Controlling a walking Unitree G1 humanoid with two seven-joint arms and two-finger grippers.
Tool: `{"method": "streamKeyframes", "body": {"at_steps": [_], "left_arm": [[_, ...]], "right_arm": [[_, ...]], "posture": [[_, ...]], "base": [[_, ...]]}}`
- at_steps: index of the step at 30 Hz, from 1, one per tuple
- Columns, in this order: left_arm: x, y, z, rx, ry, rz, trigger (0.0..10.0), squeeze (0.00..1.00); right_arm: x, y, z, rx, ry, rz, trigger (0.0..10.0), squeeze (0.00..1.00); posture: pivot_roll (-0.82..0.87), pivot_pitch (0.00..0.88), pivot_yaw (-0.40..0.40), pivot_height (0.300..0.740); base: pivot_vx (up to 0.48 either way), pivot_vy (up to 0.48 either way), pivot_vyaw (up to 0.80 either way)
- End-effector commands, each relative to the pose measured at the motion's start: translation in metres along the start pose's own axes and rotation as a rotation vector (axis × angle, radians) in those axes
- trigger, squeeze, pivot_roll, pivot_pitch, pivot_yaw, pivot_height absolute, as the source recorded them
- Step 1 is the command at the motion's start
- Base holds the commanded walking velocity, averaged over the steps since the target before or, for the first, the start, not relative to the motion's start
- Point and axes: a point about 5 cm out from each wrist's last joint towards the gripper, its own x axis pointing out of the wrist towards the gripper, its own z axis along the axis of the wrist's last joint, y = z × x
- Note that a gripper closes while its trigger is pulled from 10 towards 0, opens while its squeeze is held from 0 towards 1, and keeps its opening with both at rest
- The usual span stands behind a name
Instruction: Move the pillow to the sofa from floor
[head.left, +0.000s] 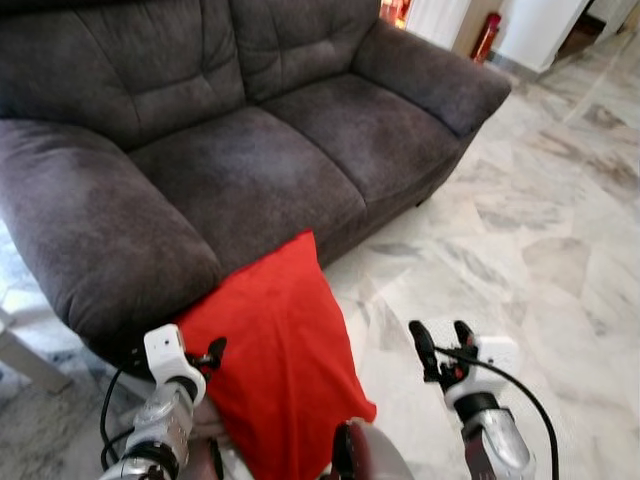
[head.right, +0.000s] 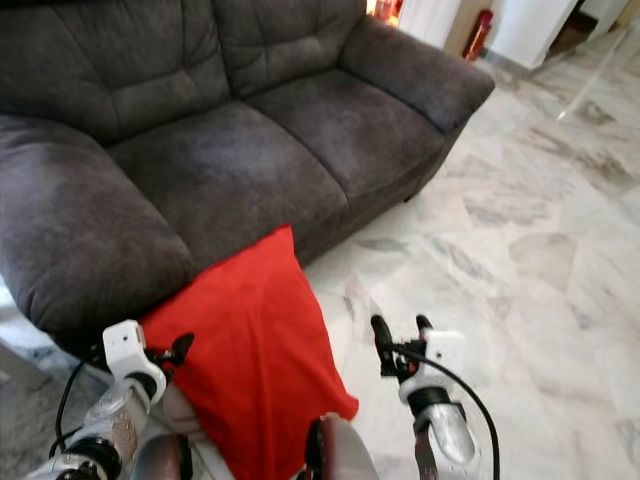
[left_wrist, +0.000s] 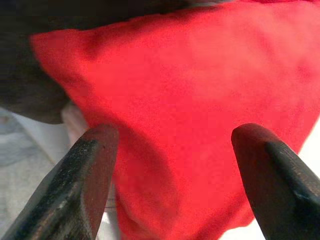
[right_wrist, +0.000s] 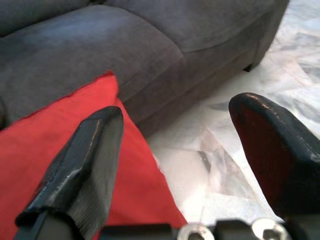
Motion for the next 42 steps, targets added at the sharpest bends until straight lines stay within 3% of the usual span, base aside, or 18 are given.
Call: {"method": "streamKeyframes", "body": {"at_steps": [1,4,9,23,31,42], "left_arm": [[-0.001,0.005,-0.001,-0.014,-0.007,0.041,10.0,0.0],[-0.001,0.019,0.009,-0.032,-0.045,0.139,10.0,0.0],[-0.002,0.025,0.011,-0.051,-0.051,0.181,10.0,0.0],[0.003,0.024,0.023,-0.16,-0.087,0.157,10.0,0.0],[0.001,0.028,0.019,-0.12,-0.07,0.187,10.0,0.0],[0.001,0.032,0.024,-0.168,-0.09,0.18,10.0,0.0]], "right_arm": [[-0.002,-0.002,0.005,0.008,0.001,-0.007,10.0,0.0],[0.0,0.003,0.018,0.007,-0.02,0.022,10.0,0.0],[0.003,-0.002,0.029,0.001,-0.032,0.017,10.0,0.0],[0.001,-0.011,0.052,-0.003,-0.041,0.032,10.0,0.0],[0.001,-0.006,0.063,0.003,-0.05,0.06,10.0,0.0],[-0.011,-0.007,0.078,-0.012,-0.063,0.074,10.0,0.0]], "posture": [[-0.05,0.18,-0.188,0.63],[-0.06,0.187,-0.2,0.63],[-0.07,0.189,-0.211,0.63],[-0.09,0.209,-0.262,0.63],[-0.12,0.222,-0.286,0.63],[-0.16,0.239,-0.316,0.63]], "base": [[0.0,0.0,0.0],[0.0,0.0,0.0],[0.0,0.0,0.0],[0.0,0.0,0.0],[0.0,0.0,0.0],[0.0,0.0,0.0]]}}
